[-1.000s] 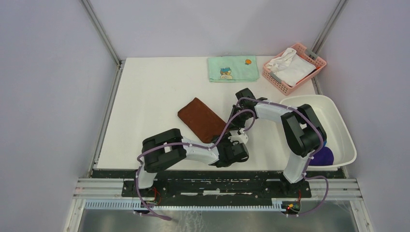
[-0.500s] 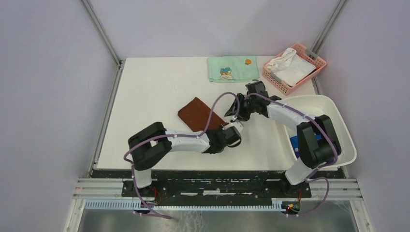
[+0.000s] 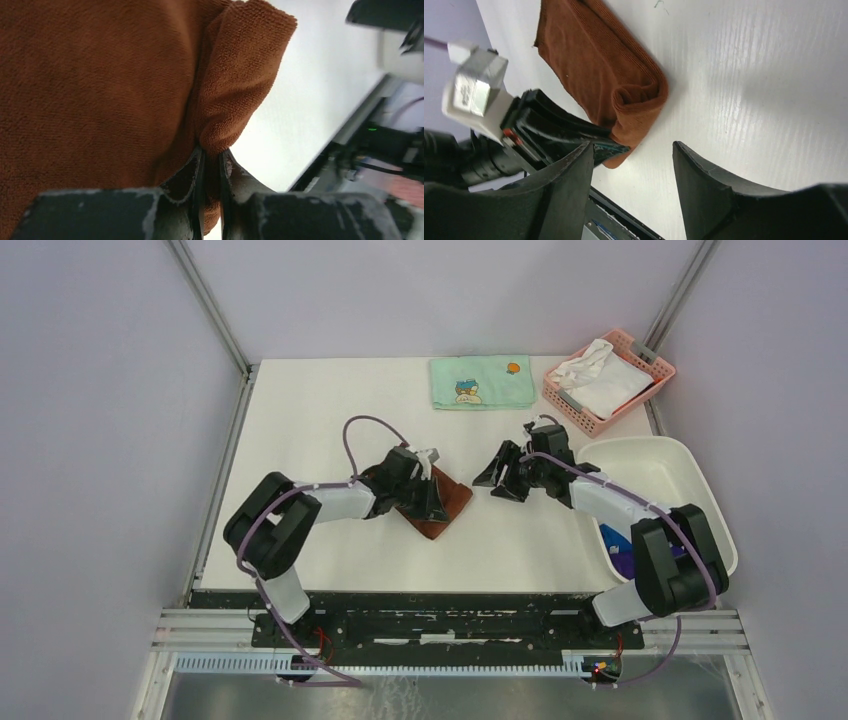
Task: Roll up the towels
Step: Roll the towel at the center of the board.
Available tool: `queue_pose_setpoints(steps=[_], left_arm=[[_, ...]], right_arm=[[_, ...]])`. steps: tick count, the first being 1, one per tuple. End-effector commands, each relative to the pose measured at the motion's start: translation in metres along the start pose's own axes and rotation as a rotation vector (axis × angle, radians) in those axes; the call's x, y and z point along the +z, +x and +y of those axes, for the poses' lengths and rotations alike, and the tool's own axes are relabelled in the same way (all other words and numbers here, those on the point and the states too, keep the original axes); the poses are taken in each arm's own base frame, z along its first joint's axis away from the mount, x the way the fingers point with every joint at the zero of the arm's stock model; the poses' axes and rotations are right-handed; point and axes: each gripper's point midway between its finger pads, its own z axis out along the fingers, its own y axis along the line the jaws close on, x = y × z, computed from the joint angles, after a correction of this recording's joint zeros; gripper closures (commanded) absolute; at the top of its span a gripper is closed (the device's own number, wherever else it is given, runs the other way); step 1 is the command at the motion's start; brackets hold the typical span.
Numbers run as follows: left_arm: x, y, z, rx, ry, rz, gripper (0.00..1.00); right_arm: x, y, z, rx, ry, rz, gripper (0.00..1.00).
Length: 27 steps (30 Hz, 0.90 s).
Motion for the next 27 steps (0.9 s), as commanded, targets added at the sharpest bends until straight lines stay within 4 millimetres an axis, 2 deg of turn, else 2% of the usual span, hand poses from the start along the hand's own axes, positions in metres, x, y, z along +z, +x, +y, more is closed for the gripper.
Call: queue_pose_setpoints(steps=[1,7,11,18,22,27], left_arm=[[-0.009,0.003,-0.027,-0.281,0.311,0.065,0.97],[-0.01,-0.005,-0.02,-0.5,0.454,0.055,0.97],[-0.008,-0.008,-0.009,-0.588,0.469,0.04,0.97],[-0.006,-0.007,0.0,-0.632,0.428,0.031,0.96],[-0.003,-0.004,0.005,-0.636,0.398,0.037,0.96],[-0.001,-0.002,0.01,-0.633,0.357,0.031,0.96]], right_arm=[[-0.001,-0.001,0.014,-0.041,-0.106,-0.025,0.31],[0.016,0.013,0.011,0.004,-0.159,0.005,0.28],[0.03,0.02,0.013,0.026,-0.183,0.02,0.26],[0.054,0.02,0.008,0.058,-0.132,0.004,0.26],[0.058,0.021,0.014,0.027,-0.062,0.013,0.25],[0.061,0.022,0.003,0.027,0.089,0.007,0.22]])
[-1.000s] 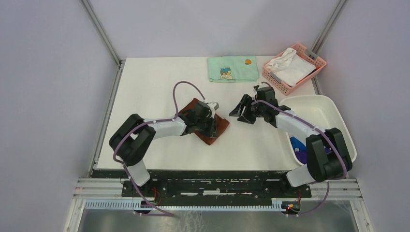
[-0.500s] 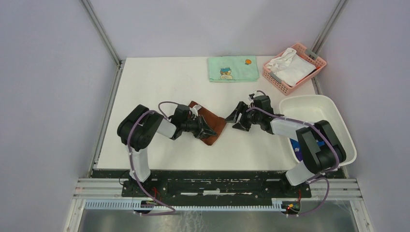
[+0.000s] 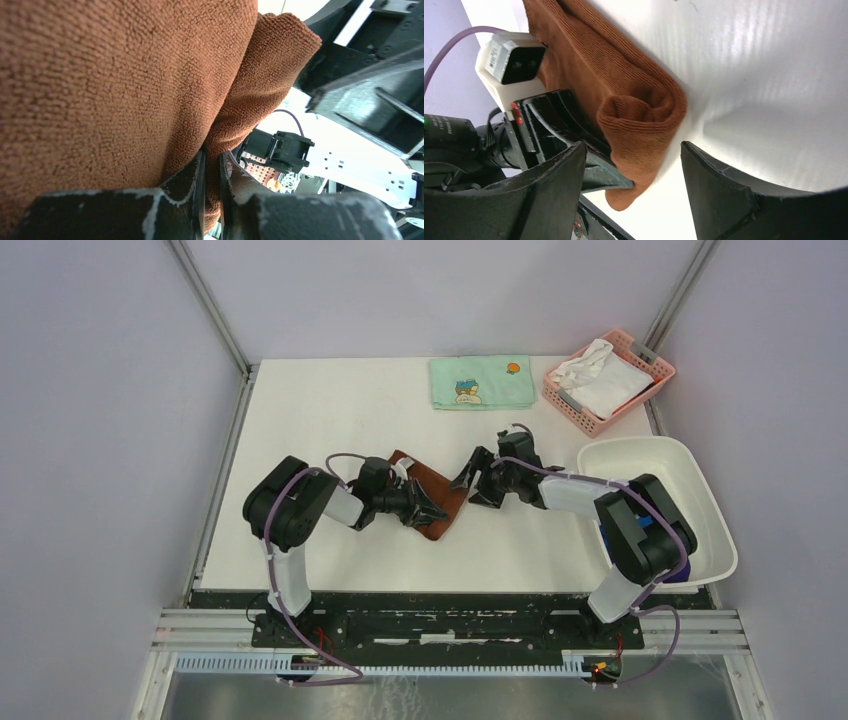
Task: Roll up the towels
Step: Roll the towel at the center of the board.
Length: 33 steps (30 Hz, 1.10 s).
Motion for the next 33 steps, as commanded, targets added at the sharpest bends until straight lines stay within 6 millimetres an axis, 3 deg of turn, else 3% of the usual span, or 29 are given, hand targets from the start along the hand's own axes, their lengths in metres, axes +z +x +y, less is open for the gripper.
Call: queue_pose_setpoints(steps=[1,7,15,22,28,33], left_arm=[[-0.001,-0.004,0.007,-0.039,-0.053,-0.023,0.97],[-0.002,-0.006,0.01,-0.023,-0.084,-0.037,0.96],[-0.005,-0.005,0.01,-0.012,-0.092,-0.05,0.96],[-0.009,-0.001,0.009,0.038,-0.131,-0.06,0.95],[-0.021,0.001,0.012,0.148,-0.253,-0.112,0.87],[-0.035,-0.002,-0.001,0.308,-0.376,-0.198,0.73]], right_arm=[[0.003,-0.011,0.0,-0.015,0.12,-0.047,0.22],[0.007,-0.011,-0.012,-0.018,0.253,-0.05,0.31],[0.0,-0.01,-0.034,-0.041,0.444,-0.009,0.57],[-0.004,-0.012,-0.035,-0.111,0.551,0.061,0.78],[-0.006,-0.009,-0.039,-0.154,0.631,0.116,0.99],[-0.008,-0.004,-0.046,-0.153,0.685,0.163,1.0]])
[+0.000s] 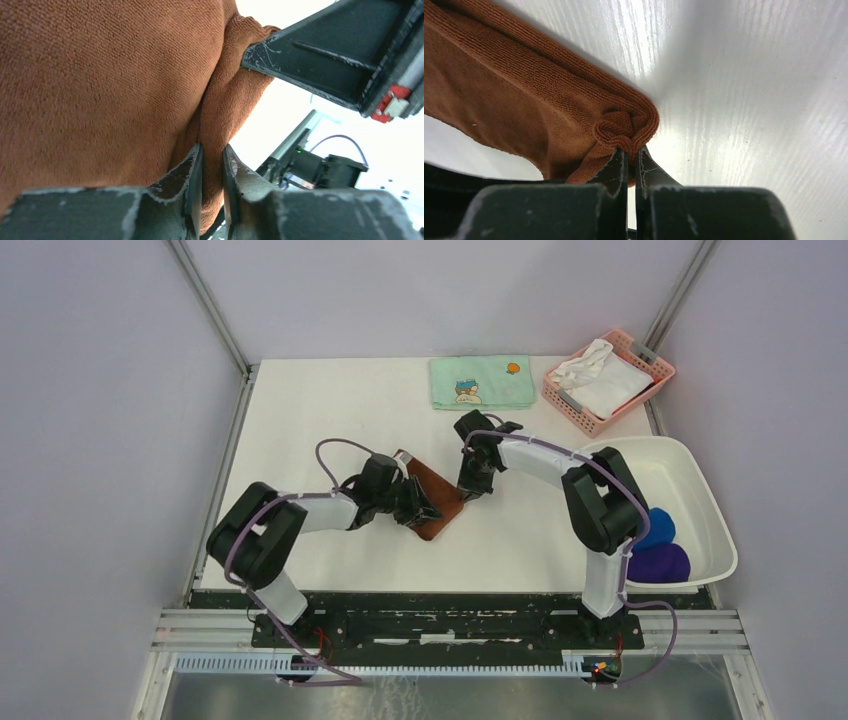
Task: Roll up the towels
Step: Roll the towel at the center of the board.
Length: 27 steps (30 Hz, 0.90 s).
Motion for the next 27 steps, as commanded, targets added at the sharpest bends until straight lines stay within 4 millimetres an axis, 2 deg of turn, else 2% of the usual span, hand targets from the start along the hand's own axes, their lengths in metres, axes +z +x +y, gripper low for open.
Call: queue_pose_setpoints(steps=[1,4,8,9,12,14,18,22,27], left_arm=[[-0.02,-0.004,0.001,0.213,-0.168,-0.094,0.7],[-0.034,-0.011,-0.018,0.357,-0.254,-0.222,0.58],[-0.048,-0.014,-0.039,0.516,-0.328,-0.354,0.48],[-0.049,-0.011,-0.044,0.565,-0.35,-0.375,0.44],[-0.049,0.0,-0.064,0.716,-0.397,-0.432,0.41],[-0.045,0.009,-0.075,0.817,-0.414,-0.458,0.4],[-0.029,0.027,-0.085,1.004,-0.477,-0.468,0.4],[-0.01,0.034,-0.082,1.167,-0.595,-0.472,0.41],[0.011,0.036,-0.07,1.305,-0.726,-0.465,0.41]], right_arm=[[0.0,0.0,-0.035,-0.031,0.167,0.015,1.0],[-0.002,-0.001,-0.035,-0.029,0.18,0.018,0.99],[-0.002,0.0,-0.035,-0.027,0.19,0.032,0.99],[-0.002,0.0,-0.035,-0.026,0.188,0.035,0.99],[0.0,0.002,-0.032,-0.018,0.179,0.049,0.99],[0.001,0.002,-0.031,-0.019,0.175,0.055,0.99],[0.001,0.003,-0.029,-0.024,0.173,0.065,0.99],[0.001,0.005,-0.029,-0.026,0.17,0.079,0.99],[0.0,0.006,-0.029,-0.033,0.171,0.086,0.99]])
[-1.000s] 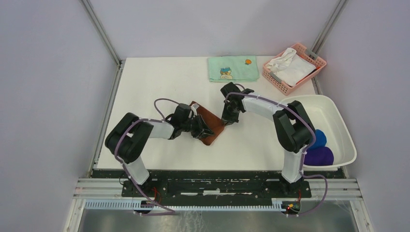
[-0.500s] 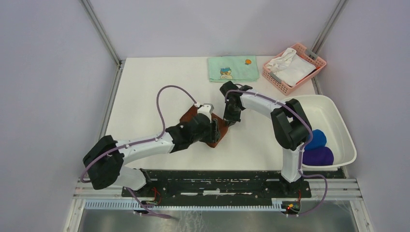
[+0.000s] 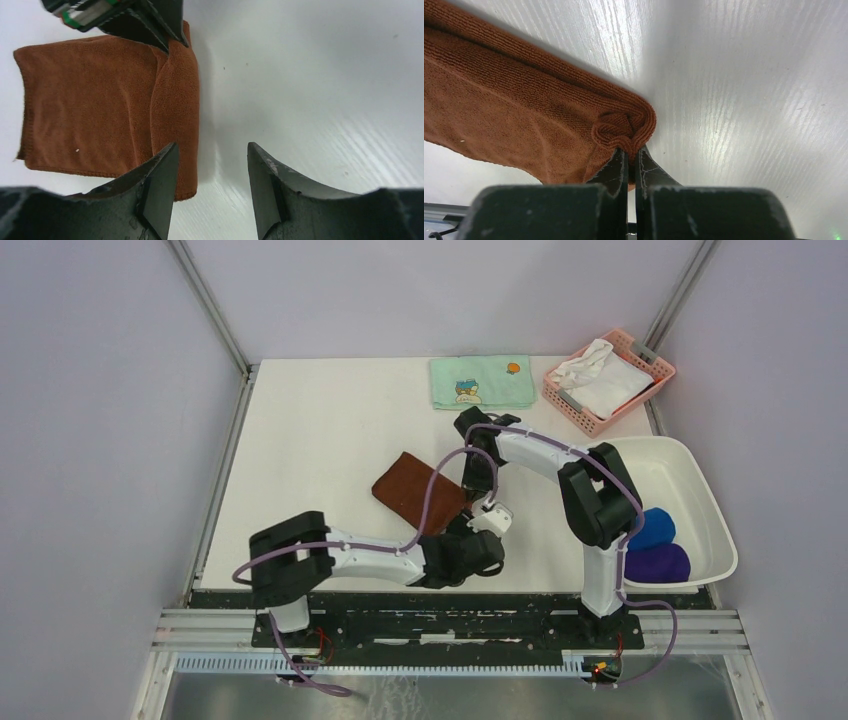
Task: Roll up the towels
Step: Roll the towel at the center of the board.
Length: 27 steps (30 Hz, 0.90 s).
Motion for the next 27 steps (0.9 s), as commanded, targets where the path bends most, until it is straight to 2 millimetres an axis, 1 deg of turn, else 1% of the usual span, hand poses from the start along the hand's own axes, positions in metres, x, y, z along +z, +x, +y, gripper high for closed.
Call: queue_pose_setpoints(steps=[1,8,11,16,21,27], left_arm=[[0.014,-0.014,0.012,0.177,-0.172,-0.044,0.41],[0.03,0.007,0.016,0.283,-0.253,0.016,0.4],[0.035,0.016,0.018,0.304,-0.276,0.044,0.4],[0.041,0.025,0.027,0.306,-0.31,0.085,0.4],[0.04,0.023,0.033,0.31,-0.332,0.087,0.4],[0.038,0.016,0.031,0.297,-0.312,0.068,0.39]], right_arm=[[0.005,0.005,-0.013,-0.017,0.063,0.035,0.99],[0.005,0.004,-0.011,-0.019,0.052,0.039,0.99],[0.006,0.005,-0.009,-0.019,0.045,0.046,0.99],[0.008,0.007,-0.008,-0.023,0.039,0.059,0.99],[0.008,0.008,-0.007,-0.026,0.031,0.062,0.99],[0.01,0.009,-0.006,-0.027,0.023,0.071,0.99]])
